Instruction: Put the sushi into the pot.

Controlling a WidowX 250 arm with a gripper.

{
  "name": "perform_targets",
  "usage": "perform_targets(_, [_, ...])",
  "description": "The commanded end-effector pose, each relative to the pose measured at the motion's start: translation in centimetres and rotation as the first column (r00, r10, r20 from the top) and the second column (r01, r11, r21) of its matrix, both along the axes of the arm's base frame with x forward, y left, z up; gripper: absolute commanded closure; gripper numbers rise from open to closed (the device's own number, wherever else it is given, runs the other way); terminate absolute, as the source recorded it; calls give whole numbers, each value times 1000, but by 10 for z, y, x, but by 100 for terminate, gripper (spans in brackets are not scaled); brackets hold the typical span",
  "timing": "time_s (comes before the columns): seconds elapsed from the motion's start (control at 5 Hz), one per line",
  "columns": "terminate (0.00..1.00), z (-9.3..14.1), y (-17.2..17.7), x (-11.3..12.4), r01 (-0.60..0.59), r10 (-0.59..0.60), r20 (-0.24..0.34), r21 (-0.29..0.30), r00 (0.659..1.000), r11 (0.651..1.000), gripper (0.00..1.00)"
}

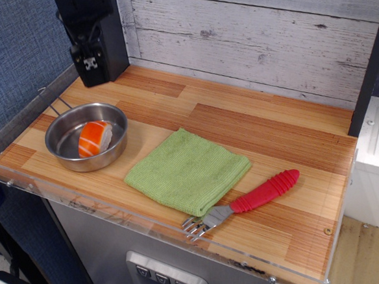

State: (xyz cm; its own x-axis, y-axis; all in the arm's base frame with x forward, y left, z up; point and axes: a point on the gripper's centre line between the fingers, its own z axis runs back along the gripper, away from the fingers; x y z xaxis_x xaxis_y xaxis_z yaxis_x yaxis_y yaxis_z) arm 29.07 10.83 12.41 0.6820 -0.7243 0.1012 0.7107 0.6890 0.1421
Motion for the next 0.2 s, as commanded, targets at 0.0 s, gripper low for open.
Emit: perform_targets(0.0, [100, 19, -3, 2, 5, -7, 58, 25, 998, 1000, 0])
